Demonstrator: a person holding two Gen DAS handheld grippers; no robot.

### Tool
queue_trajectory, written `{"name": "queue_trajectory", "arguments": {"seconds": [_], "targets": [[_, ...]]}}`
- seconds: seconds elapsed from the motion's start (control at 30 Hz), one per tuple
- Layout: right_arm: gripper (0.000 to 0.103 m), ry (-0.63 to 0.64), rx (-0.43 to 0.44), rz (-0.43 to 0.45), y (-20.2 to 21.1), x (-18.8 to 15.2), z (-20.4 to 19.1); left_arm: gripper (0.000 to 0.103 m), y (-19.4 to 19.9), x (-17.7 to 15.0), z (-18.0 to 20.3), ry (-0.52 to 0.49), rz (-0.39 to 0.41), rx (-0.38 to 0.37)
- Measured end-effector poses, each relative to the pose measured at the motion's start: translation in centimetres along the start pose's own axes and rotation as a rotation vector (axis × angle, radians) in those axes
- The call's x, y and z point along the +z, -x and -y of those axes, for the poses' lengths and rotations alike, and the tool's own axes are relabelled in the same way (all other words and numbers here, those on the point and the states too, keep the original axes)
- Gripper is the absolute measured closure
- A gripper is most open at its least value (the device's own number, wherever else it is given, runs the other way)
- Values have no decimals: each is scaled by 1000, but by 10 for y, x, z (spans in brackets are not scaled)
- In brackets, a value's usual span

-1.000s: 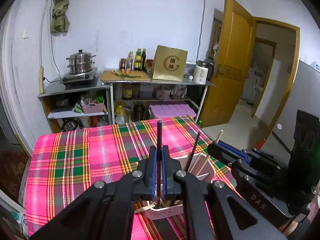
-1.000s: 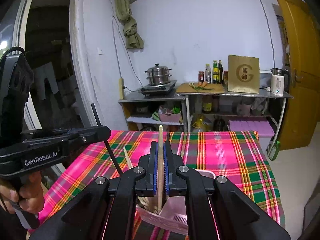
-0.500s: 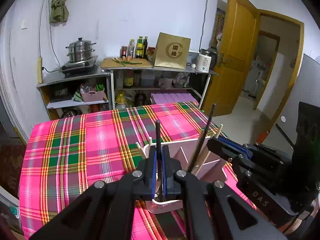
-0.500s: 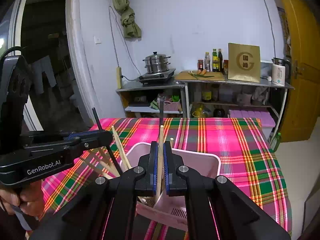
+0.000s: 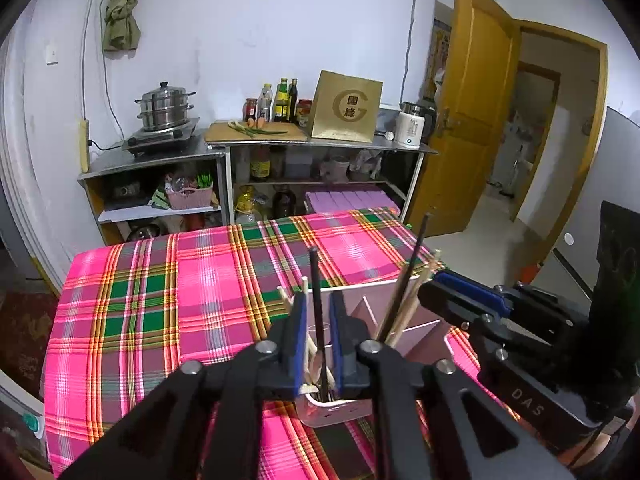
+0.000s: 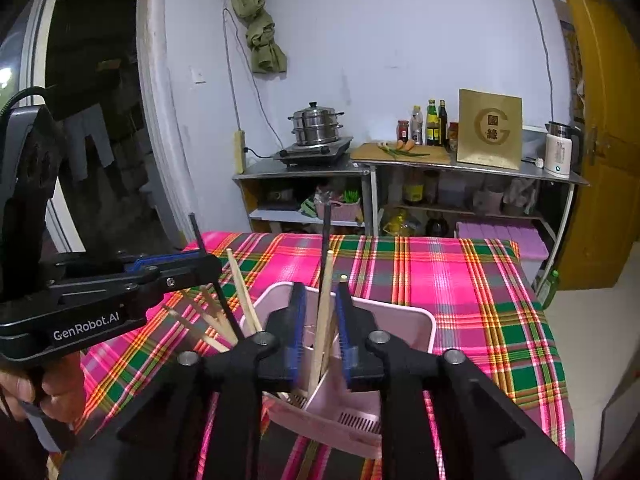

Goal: Organize utensils

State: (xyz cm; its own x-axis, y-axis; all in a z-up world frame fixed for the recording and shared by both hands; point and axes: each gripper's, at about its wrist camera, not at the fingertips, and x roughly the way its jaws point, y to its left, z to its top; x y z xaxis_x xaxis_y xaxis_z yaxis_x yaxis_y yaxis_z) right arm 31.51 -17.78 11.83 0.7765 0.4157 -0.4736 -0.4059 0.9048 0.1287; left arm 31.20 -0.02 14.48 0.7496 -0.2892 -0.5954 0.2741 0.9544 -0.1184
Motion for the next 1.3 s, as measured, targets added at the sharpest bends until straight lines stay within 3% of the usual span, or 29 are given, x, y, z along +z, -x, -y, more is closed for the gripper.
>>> {"name": "queue_trajectory", "arguments": {"seconds": [0.3, 0.37, 0.5, 0.93, 1.3], "targets": [[84, 19, -19, 25, 34, -7, -10, 79, 37, -12, 8, -17, 40, 11], [79, 21, -23, 30, 43, -10, -12, 78, 48, -18, 10, -15, 49, 11], [78, 23, -30, 36, 65, -24, -16, 73, 66, -34, 15, -16, 66, 27], [77, 11, -54, 34, 133, -99, -30, 69, 101, -131, 46, -33, 62, 31], [77, -22, -80, -14, 158, -160, -35, 68, 117, -203, 65, -9, 42, 67]]}}
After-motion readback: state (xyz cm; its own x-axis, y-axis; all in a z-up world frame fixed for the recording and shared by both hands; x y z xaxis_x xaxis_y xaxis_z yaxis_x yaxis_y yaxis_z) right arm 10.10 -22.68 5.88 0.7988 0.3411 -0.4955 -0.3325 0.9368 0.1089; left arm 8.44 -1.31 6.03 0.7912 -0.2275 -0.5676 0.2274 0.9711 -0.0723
